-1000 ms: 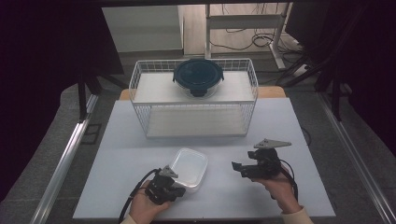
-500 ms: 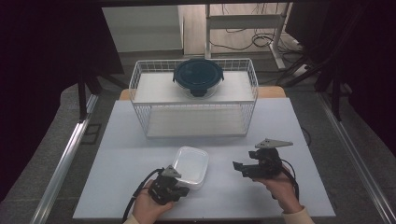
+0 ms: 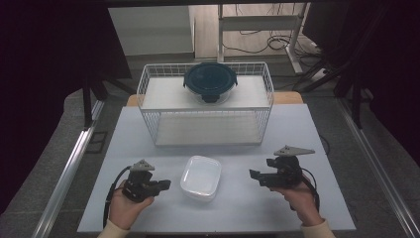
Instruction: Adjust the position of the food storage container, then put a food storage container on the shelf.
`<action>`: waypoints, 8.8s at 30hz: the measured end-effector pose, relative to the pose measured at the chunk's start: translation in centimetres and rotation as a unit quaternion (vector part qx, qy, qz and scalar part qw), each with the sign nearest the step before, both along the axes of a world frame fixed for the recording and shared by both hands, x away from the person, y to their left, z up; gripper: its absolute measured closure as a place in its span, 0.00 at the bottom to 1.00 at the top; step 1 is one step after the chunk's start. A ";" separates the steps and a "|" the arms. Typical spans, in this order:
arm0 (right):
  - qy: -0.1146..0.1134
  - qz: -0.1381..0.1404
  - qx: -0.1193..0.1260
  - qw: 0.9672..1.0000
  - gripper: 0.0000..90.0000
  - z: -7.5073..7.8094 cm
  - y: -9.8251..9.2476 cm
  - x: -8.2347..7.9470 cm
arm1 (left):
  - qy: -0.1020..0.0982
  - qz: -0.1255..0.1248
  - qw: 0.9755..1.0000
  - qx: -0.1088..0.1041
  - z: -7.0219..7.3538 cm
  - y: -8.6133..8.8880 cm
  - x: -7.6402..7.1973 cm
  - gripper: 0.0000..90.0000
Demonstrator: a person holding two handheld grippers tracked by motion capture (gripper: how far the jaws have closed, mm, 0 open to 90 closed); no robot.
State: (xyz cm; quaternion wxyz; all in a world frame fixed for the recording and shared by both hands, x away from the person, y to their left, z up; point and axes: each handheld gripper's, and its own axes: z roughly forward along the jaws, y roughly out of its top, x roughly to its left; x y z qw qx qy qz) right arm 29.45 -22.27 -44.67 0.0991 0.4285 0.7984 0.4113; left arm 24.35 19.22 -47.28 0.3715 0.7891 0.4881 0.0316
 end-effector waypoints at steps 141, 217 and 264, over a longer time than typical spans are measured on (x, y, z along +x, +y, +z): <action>0.130 0.049 0.094 0.986 0.44 -3.7 6.9 1.4 | 0.075 0.016 0.980 -0.181 -2.5 -3.1 4.8 0.38; 0.114 0.045 0.160 0.979 0.87 -1.3 5.8 -0.1 | 0.032 0.013 0.976 -0.213 0.6 -2.8 2.0 0.88; 0.036 0.080 0.138 0.987 0.87 3.8 7.0 0.2 | -0.026 0.009 0.977 -0.209 5.0 -1.9 1.9 0.88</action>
